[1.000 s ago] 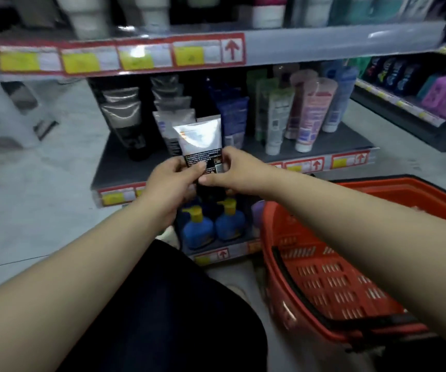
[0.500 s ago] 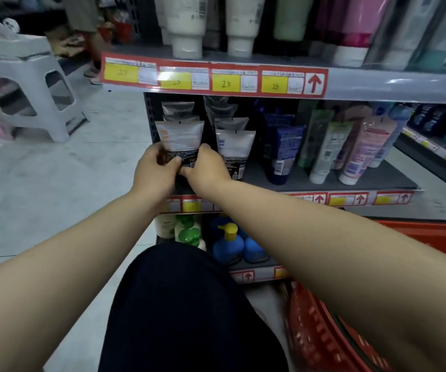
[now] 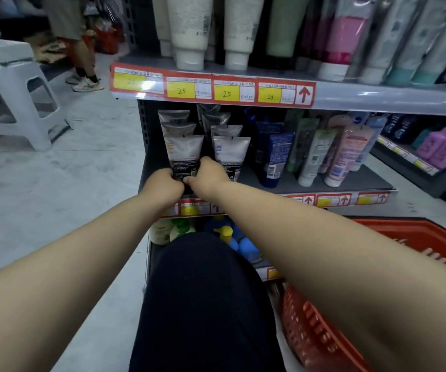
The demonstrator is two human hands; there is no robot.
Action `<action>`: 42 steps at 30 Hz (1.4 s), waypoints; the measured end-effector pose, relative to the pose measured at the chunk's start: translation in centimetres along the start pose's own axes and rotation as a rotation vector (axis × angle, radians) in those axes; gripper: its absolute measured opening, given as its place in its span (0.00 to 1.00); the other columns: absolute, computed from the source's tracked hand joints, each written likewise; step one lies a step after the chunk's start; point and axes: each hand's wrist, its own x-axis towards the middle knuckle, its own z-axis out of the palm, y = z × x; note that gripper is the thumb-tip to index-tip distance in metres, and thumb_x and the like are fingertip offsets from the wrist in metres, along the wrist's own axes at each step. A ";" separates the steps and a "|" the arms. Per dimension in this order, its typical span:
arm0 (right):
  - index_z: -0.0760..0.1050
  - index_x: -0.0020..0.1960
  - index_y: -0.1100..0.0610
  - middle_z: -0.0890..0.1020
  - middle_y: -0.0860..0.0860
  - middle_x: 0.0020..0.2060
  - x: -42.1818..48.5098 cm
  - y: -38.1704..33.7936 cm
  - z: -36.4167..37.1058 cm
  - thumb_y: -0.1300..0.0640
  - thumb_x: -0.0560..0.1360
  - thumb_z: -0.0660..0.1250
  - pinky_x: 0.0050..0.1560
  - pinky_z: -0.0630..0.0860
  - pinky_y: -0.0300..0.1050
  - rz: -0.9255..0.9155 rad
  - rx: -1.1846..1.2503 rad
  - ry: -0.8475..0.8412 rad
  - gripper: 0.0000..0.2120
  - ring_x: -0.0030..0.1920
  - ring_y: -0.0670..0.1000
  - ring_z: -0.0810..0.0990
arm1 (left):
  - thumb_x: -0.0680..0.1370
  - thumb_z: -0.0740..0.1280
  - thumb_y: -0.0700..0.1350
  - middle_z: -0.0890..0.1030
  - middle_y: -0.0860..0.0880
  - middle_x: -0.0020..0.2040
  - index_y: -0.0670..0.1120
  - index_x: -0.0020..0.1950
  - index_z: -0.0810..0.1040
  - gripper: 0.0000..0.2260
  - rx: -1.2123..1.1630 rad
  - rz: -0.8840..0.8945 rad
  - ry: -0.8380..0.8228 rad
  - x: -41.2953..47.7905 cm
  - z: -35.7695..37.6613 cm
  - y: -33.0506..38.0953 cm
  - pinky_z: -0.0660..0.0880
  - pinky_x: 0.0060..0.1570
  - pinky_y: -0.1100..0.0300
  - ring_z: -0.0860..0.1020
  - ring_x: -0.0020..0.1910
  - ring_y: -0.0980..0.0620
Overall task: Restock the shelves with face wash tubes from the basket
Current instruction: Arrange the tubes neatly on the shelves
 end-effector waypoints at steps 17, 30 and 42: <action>0.60 0.71 0.61 0.74 0.57 0.61 -14.1 -4.5 -11.6 0.58 0.76 0.64 0.53 0.74 0.48 -0.354 -0.661 -0.057 0.26 0.59 0.57 0.75 | 0.76 0.59 0.35 0.71 0.48 0.45 0.48 0.47 0.69 0.08 0.340 0.254 0.000 -14.3 -3.6 12.3 0.67 0.37 0.60 0.70 0.44 0.49; 0.57 0.73 0.61 0.74 0.58 0.63 -18.4 -6.0 -11.5 0.61 0.76 0.61 0.48 0.70 0.45 -0.420 -0.646 -0.020 0.27 0.61 0.58 0.74 | 0.79 0.60 0.41 0.73 0.40 0.66 0.38 0.67 0.69 0.17 0.460 0.282 0.087 -18.5 -6.3 14.7 0.70 0.58 0.53 0.72 0.62 0.42; 0.63 0.67 0.60 0.74 0.57 0.59 -16.9 -5.3 -15.1 0.60 0.76 0.63 0.46 0.73 0.47 -0.376 -0.671 0.128 0.21 0.55 0.58 0.76 | 0.77 0.58 0.37 0.72 0.41 0.66 0.41 0.70 0.66 0.20 0.704 0.327 0.042 -15.7 -6.9 16.8 0.71 0.44 0.57 0.74 0.50 0.45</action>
